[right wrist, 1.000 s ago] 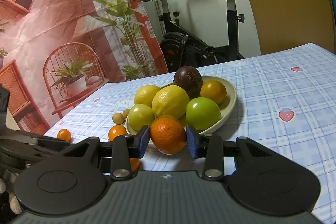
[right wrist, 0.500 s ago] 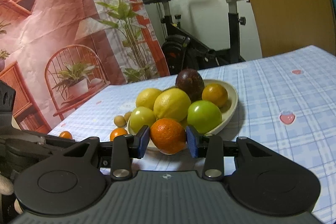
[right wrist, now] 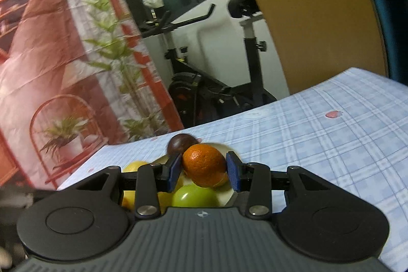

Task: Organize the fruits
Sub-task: 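Lower both held oranges onto the plate and open both tools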

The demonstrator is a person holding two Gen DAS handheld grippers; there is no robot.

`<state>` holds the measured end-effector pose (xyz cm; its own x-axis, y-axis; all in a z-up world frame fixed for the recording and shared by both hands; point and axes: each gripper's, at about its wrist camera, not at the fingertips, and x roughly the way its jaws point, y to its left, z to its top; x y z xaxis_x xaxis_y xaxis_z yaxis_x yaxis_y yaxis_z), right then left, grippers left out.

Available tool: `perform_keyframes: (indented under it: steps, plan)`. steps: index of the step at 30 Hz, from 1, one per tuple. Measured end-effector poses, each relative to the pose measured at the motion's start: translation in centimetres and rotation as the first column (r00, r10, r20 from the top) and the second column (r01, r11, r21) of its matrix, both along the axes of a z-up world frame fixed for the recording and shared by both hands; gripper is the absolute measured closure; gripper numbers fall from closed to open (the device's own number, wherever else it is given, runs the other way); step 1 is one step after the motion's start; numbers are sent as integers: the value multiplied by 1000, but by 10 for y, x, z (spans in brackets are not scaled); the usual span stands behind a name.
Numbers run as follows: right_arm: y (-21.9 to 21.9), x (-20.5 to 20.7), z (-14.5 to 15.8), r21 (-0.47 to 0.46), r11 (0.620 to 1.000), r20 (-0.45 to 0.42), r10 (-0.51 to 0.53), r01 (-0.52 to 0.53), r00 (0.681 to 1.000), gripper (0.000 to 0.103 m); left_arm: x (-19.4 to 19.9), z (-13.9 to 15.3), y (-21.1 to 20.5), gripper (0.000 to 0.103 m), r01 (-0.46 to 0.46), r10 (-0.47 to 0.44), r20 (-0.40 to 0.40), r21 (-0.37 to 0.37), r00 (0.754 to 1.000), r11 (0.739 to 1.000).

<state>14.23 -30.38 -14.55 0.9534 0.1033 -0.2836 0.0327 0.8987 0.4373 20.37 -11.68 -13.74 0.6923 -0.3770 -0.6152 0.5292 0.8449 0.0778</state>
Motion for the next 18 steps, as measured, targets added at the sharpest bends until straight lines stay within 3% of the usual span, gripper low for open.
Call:
perform_keyframes:
  steps: [11,15,18]
  plan:
    - [1,34,-11,-57,997,-97,38,-43,995,62,4,-1,-12,62,29,-31,57,37,998,999]
    - [0,32,-13,-40,998,-97,43,-47,994,55,5,0,-12,53,40,-41,45,25,998,999]
    - [0,29,-12,-33,998,-79,51,-54,996,50,6,0,-7,52,35,-36,34,17,999,999]
